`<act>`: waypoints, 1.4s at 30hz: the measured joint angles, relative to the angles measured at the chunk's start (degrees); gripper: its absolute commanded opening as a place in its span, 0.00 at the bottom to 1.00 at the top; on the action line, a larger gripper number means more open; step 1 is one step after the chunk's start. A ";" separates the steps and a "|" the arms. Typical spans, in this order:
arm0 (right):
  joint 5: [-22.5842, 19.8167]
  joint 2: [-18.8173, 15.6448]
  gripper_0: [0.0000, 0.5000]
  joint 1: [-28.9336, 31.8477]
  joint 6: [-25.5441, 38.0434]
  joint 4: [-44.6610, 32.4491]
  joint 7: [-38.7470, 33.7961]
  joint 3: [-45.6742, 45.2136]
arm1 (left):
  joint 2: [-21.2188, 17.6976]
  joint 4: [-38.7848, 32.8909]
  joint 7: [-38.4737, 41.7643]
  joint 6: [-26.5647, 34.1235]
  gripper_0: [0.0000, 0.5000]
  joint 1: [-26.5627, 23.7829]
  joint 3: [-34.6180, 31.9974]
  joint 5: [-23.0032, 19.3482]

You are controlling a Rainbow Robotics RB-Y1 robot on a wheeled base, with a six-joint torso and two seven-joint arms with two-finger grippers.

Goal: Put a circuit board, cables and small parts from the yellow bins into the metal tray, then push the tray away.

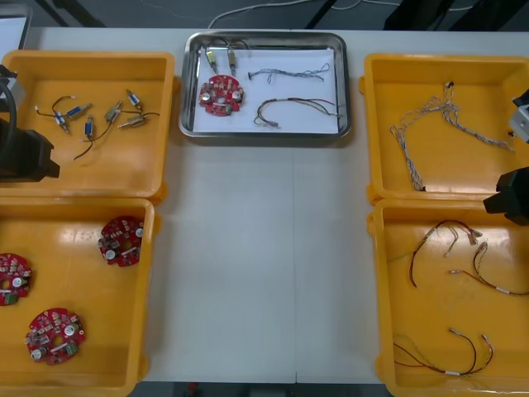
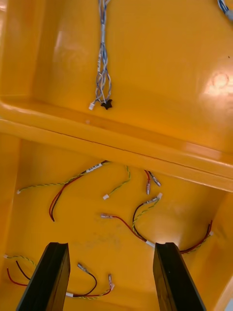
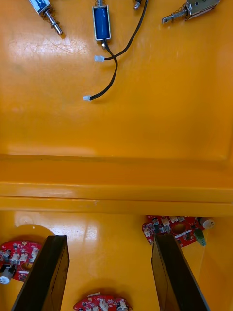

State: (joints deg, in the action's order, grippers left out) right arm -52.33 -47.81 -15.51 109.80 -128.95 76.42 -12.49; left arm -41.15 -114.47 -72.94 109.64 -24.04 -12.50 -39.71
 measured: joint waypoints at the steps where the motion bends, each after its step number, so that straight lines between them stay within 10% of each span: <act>1: 0.01 0.00 1.00 0.38 0.00 0.27 -0.02 -0.42 | 0.00 0.00 0.00 0.00 1.00 0.00 0.00 0.00; 42: 2.54 0.09 1.00 4.13 0.00 2.95 -0.39 -1.94 | 0.00 0.00 0.00 0.00 1.00 0.00 0.00 0.00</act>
State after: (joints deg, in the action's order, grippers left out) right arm -49.79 -47.73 -11.38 109.80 -126.01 76.03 -14.43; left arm -41.15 -114.47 -72.94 109.64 -24.04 -12.50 -39.71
